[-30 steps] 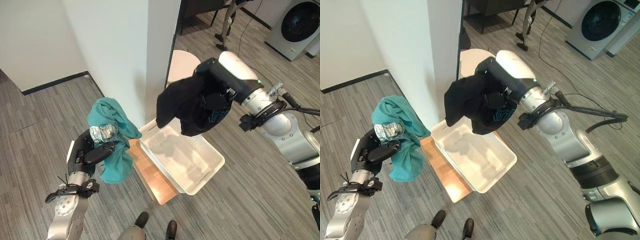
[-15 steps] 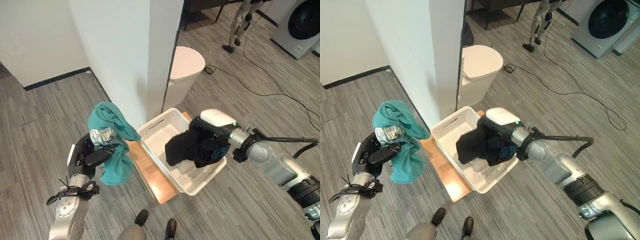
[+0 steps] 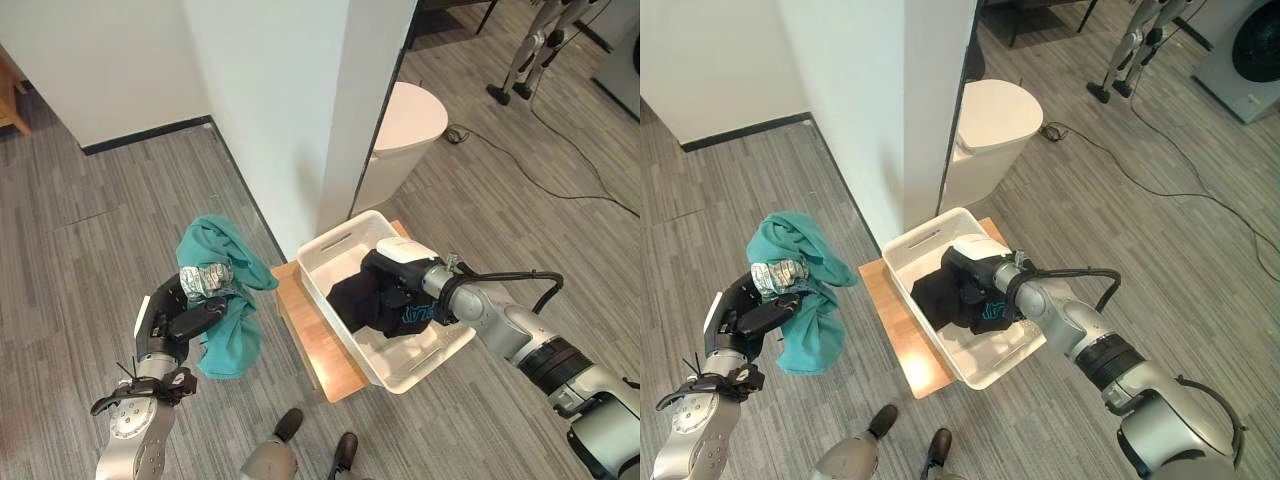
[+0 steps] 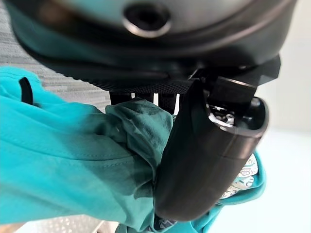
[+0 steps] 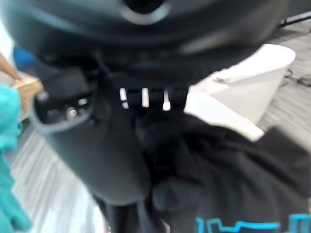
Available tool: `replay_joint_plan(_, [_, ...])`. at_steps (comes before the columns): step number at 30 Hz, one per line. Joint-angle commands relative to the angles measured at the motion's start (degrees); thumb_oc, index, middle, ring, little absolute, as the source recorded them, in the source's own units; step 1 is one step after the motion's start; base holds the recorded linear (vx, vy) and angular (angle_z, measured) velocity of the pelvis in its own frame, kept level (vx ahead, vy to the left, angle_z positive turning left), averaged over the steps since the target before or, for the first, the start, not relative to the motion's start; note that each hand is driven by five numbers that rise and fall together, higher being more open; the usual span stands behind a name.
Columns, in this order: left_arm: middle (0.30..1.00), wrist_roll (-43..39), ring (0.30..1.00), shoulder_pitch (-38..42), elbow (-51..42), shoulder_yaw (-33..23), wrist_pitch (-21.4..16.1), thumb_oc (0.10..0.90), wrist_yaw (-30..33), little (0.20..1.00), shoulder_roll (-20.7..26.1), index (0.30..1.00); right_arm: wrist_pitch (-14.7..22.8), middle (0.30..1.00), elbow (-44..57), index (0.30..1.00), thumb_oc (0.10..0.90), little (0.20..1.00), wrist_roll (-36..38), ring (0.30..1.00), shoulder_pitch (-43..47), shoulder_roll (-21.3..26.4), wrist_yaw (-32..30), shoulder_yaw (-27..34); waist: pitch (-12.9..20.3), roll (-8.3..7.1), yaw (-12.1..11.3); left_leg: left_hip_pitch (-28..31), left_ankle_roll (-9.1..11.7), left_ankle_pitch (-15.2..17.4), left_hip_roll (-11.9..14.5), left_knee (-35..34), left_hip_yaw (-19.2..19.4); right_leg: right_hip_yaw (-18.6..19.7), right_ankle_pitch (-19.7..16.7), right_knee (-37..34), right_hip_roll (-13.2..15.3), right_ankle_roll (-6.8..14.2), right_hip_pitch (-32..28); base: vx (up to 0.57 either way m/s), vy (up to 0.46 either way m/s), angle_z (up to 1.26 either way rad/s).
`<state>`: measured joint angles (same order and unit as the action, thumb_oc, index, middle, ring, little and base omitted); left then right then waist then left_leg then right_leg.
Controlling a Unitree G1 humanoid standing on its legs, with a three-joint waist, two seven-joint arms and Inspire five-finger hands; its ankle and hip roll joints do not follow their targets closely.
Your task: Pick up bed clothes into laundry basket.
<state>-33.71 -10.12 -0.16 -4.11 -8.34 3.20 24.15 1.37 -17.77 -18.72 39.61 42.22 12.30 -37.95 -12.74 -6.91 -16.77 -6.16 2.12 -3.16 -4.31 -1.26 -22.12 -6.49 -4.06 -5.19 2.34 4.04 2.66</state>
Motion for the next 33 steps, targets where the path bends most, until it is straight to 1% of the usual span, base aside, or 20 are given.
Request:
replay_joint_plan(1, [0.300, -0.40, 0.300, 3.76, -6.11, -1.59, -5.56, 0.400, -0.23, 0.300, 3.65, 0.300, 0.02, 0.900, 1.37, 0.900, 0.800, 0.900, 4.15, 0.900, 10.23, 1.97, -1.33, 1.34, 5.47, 0.46, 0.84, -0.47, 0.72, -1.18, -0.82, -3.74, -0.57, -1.27, 3.00, 0.19, 1.26, 4.03, -1.66, 0.00, 0.000, 0.00])
replay_joint_plan(2, [0.300, -0.19, 0.300, 4.09, -6.10, -2.01, -5.56, 0.400, -0.23, 0.300, 3.96, 0.300, -0.12, 0.900, 3.83, 0.900, 0.800, 0.900, 6.10, 0.900, 11.74, 3.73, 0.57, 0.67, 5.57, 0.38, 1.22, -0.28, 0.70, -1.07, -0.78, -3.74, -0.22, -0.92, 3.01, 0.19, 1.32, 4.06, -1.77, 0.00, 0.000, 0.00])
replay_joint_plan(4, [0.300, 0.25, 0.300, 4.21, -6.31, -2.53, -5.43, 0.400, -0.17, 0.300, 4.20, 0.300, -0.35, 0.900, 6.81, 0.900, 0.800, 0.900, 8.31, 0.900, 12.64, 5.73, 1.76, 0.63, 5.65, 0.41, 1.74, 0.09, 0.69, -0.93, -0.69, -3.74, 0.15, -0.65, 3.01, 0.19, 1.40, 4.12, -1.99, 0.00, 0.028, -0.05])
replay_joint_plan(7, [0.300, 1.11, 0.300, 4.39, -7.30, -3.82, -5.63, 0.400, -0.42, 0.300, 5.45, 0.300, -0.20, 0.900, 11.46, 0.900, 0.800, 0.900, 13.04, 0.900, 11.87, 9.45, 2.41, 2.69, 5.69, 0.69, 2.58, 0.70, 0.67, -0.73, -0.53, -3.74, 0.63, -0.28, 3.10, 0.28, 1.58, 4.16, -2.46, 0.00, 0.021, -0.08])
replay_joint_plan(11, [0.300, 2.79, 0.300, 6.65, -9.24, -7.94, -6.60, 0.400, 0.06, 0.300, 10.66, 0.300, 0.61, 0.900, 18.74, 0.900, 0.800, 0.900, 18.68, 0.900, 9.25, 14.76, 3.12, 6.85, 6.26, 1.49, 4.15, 1.66, 0.70, -0.39, -0.31, -3.74, 1.35, 0.34, 3.17, 0.43, 1.85, 4.33, -3.07, 0.00, 0.016, -0.06])
replay_joint_plan(12, [0.300, 2.74, 0.300, 6.79, -9.19, -7.82, -6.61, 0.400, 0.04, 0.300, 10.89, 0.300, 0.42, 0.900, 19.18, 0.900, 0.800, 0.900, 18.74, 0.900, 8.71, 14.88, 3.24, 7.47, 6.16, 1.33, 4.00, 1.73, 0.70, -0.36, -0.30, -3.74, 1.34, 0.32, 3.20, 0.43, 1.84, 4.33, -3.14, 0.01, 0.012, -0.14])
replay_joint_plan(13, [0.300, 2.62, 0.300, 8.60, -10.44, -9.43, -7.13, 0.400, 0.20, 0.300, 13.42, 0.300, 0.71, 0.900, 22.00, 0.900, 0.800, 0.900, 21.59, 0.900, 6.30, 16.23, 3.94, 9.83, 6.69, 1.84, 4.77, 2.16, 0.75, -0.18, -0.22, -3.74, 1.77, 0.53, 3.37, 0.42, 1.91, 4.42, -3.55, 0.02, 0.004, -0.21])
replay_joint_plan(15, [0.300, 3.04, 0.300, 11.49, -10.44, -10.06, -7.56, 0.400, 0.56, 0.300, 17.51, 0.300, 0.74, 0.900, 23.36, 0.900, 0.800, 0.900, 24.80, 0.900, 4.70, 15.78, 3.62, 11.53, 7.24, 2.65, 5.56, 2.64, 0.84, -0.01, -0.04, -3.74, 2.25, 0.83, 3.56, 0.48, 2.05, 4.53, -3.88, 0.01, 0.003, -0.13])
replay_joint_plan(16, [0.300, 3.00, 0.300, 11.68, -10.29, -9.90, -7.62, 0.400, 0.56, 0.300, 17.72, 0.300, 0.66, 0.900, 23.54, 0.900, 0.800, 0.900, 24.85, 0.900, 4.40, 15.78, 3.66, 11.90, 7.16, 2.52, 5.44, 2.70, 0.84, 0.02, -0.03, -3.74, 2.26, 0.83, 3.58, 0.48, 2.04, 4.52, -3.93, 0.01, 0.008, -0.09])
replay_joint_plan(17, [0.300, 2.95, 0.300, 14.78, -9.72, -9.89, -7.78, 0.400, 0.44, 0.300, 22.30, 0.300, 0.80, 0.900, 24.16, 0.900, 0.800, 0.900, 29.24, 0.900, 1.49, 13.51, 2.63, 14.11, 7.72, 3.84, 6.52, 3.29, 0.84, 0.20, 0.15, -3.74, 2.82, 1.21, 3.65, 0.53, 2.15, 4.60, -4.22, 0.01, 0.006, -0.10])
replay_joint_plan(18, [0.300, 2.72, 0.300, 16.66, -8.91, -9.19, -8.13, 0.400, 0.72, 0.300, 24.47, 0.300, 0.78, 0.900, 24.35, 0.900, 0.800, 0.900, 31.32, 0.900, -1.00, 10.99, 1.89, 15.75, 7.89, 4.04, 6.77, 3.64, 0.82, 0.38, 0.26, -3.74, 3.15, 1.56, 3.69, 0.52, 2.19, 4.59, -4.41, 0.01, 0.007, -0.07])
replay_joint_plan(19, [0.300, 2.71, 0.300, 16.76, -8.85, -9.08, -8.16, 0.400, 0.72, 0.300, 24.54, 0.300, 0.77, 0.900, 24.40, 0.900, 0.800, 0.900, 31.31, 0.900, -1.14, 10.98, 1.90, 15.89, 7.88, 3.99, 6.69, 3.65, 0.82, 0.39, 0.25, -3.74, 3.17, 1.58, 3.69, 0.51, 2.19, 4.59, -4.42, 0.01, 0.007, -0.06])
replay_joint_plan(20, [0.300, 2.44, 0.300, 20.22, -7.78, -7.40, -8.08, 0.400, 0.90, 0.300, 28.65, 0.300, 0.97, 0.900, 23.18, 0.900, 0.800, 0.900, 33.30, 0.900, -4.43, 5.94, 1.23, 16.79, 8.33, 5.00, 7.52, 4.04, 0.74, 0.57, 0.41, -3.74, 3.85, 2.13, 3.68, 0.56, 2.25, 4.62, -4.52, 0.01, 0.006, -0.13])
replay_joint_plan(21, [0.300, 1.90, 0.300, 22.42, -7.65, -6.05, -7.92, 0.400, 0.61, 0.300, 30.73, 0.300, 1.20, 0.900, 22.73, 0.900, 0.800, 0.900, 34.08, 0.900, -6.92, 2.51, 0.33, 17.67, 8.59, 5.53, 8.08, 4.20, 0.60, 0.63, 0.47, -3.74, 4.26, 2.56, 3.63, 0.59, 2.31, 4.66, -4.53, -0.02, 0.008, -0.21])
replay_joint_plan(22, [0.300, 1.72, 0.300, 24.07, -7.34, -5.48, -7.83, 0.400, 0.52, 0.300, 32.88, 0.300, 1.44, 0.900, 22.59, 0.900, 0.800, 0.900, 34.05, 0.900, -7.94, 0.27, 0.31, 17.63, 8.67, 6.15, 8.52, 4.06, 0.57, 0.09, 0.47, -3.74, 4.50, 2.87, 3.20, 0.74, 2.38, 4.75, -4.20, -0.02, 0.002, -0.23])
replay_joint_plan(24, [0.300, -0.09, 0.300, 27.90, -6.61, -2.74, -7.83, 0.400, 0.06, 0.300, 35.99, 0.300, 1.93, 0.900, 22.48, 0.900, 0.800, 0.900, 34.22, 0.900, -11.78, -4.22, -0.25, 18.11, 9.11, 6.91, 9.27, 4.62, 0.40, 0.76, 0.65, -3.74, 5.12, 3.37, 3.65, 0.62, 2.40, 4.75, -4.55, 0.01, -0.006, -0.16])
replay_joint_plan(27, [0.300, -1.05, 0.300, 34.27, -4.44, 1.79, -7.70, 0.400, -0.44, 0.300, 40.73, 0.300, 2.85, 0.900, 23.13, 0.900, 0.800, 0.900, 35.61, 0.900, -18.40, -8.46, -0.06, 18.86, 9.58, 8.19, 10.89, 4.69, 0.36, 0.31, 0.70, -3.74, 5.62, 4.29, 3.22, 0.81, 2.57, 5.01, -4.25, 0.01, 0.001, -0.16])
replay_joint_plan(29, [0.300, -1.87, 0.300, 38.50, -2.38, 4.73, -7.87, 0.400, -0.76, 0.300, 43.49, 0.300, 3.71, 0.900, 24.20, 0.900, 0.800, 0.900, 37.52, 0.900, -24.19, -10.16, -0.28, 20.53, 9.77, 8.98, 12.32, 5.21, 0.32, 0.96, 0.75, -3.74, 5.95, 4.58, 3.64, 0.71, 2.65, 5.15, -4.61, 0.04, -0.005, -0.06])
replay_joint_plan(30, [0.300, -1.59, 0.300, 40.02, -1.49, 5.64, -7.95, 0.400, -0.72, 0.300, 44.68, 0.300, 4.21, 0.900, 24.85, 0.900, 0.800, 0.900, 37.92, 0.900, -26.46, -10.73, 0.01, 21.19, 9.74, 9.46, 13.12, 4.99, 0.37, 0.44, 0.73, -3.74, 6.08, 4.80, 3.21, 0.89, 2.75, 5.31, -4.22, 0.05, -0.001, -0.10])
replay_joint_plan(33, [0.300, -2.02, 0.300, 44.99, 2.05, 10.09, -7.90, 0.400, -1.19, 0.300, 47.41, 0.300, 5.53, 0.900, 26.18, 0.900, 0.800, 0.900, 40.00, 0.900, -34.01, -13.13, -0.42, 23.58, 9.87, 10.38, 15.35, 5.12, 0.33, 0.62, 0.75, -3.74, 6.73, 5.57, 3.15, 1.08, 2.89, 5.66, -3.93, 0.01, 0.009, -0.11])
